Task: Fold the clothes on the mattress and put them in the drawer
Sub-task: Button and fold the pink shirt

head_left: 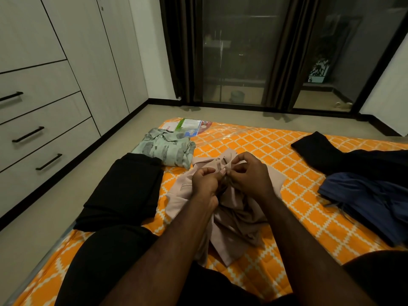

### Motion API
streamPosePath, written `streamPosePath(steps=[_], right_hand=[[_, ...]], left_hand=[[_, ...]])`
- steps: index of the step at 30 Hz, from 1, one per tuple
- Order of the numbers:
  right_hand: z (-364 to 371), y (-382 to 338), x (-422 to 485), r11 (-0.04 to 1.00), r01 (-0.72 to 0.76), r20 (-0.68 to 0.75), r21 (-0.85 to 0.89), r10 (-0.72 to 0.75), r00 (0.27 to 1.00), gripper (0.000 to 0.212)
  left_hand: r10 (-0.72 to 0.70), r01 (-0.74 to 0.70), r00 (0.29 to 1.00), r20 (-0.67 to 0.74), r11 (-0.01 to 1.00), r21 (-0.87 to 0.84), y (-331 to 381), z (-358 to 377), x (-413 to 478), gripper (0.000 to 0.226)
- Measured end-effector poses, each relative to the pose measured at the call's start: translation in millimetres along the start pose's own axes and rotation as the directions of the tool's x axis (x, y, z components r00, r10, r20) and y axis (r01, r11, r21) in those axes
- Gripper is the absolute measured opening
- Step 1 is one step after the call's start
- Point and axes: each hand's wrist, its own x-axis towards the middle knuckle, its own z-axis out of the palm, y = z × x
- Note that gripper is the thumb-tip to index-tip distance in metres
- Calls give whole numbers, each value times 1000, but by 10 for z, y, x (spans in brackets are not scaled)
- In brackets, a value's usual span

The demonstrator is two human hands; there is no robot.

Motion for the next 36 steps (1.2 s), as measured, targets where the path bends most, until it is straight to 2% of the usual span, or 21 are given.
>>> streamPosePath(steps=[5,11,16,19,22,25,28,31,34,36], right_hand=[[-1,-14,-8,1000,29,47,-8,-29,998,31],[-63,1,-2,994,50,95,99,-59,994,37],[-109,19,-2,978,20,95,205,-40,995,28],[-122,61,-20,930,-45,115,365,3,993,28],[-125,79,-42,818,-154,191,555,56,980,29],[-122,61,-51,760,-217,233,613,88,969,32],[-133,34,-50,767,-226,241,600,96,966,30],[-148,43,-43,817,-199,212,541,96,973,28],[-109,74,-17,942,-50,93,331,20,995,29],[-62,67,-19,986,61,-10,155,-60,998,30]], left_hand=[[-4,4,1000,6,1000,-17,5,-31,29,27],[-218,213,955,201,976,50,114,-123,57,16],[-263,282,917,299,959,-21,112,-146,72,6],[-212,222,915,342,975,11,115,-143,80,6],[-149,120,917,370,988,100,110,-141,63,6],[-61,-9,935,348,980,196,93,-144,73,6],[-12,-61,949,315,974,220,83,-161,94,5],[-14,-72,935,353,971,230,70,-153,96,7],[-14,-69,927,376,976,207,20,-101,84,21],[-9,-59,939,343,981,186,-30,-64,99,25]])
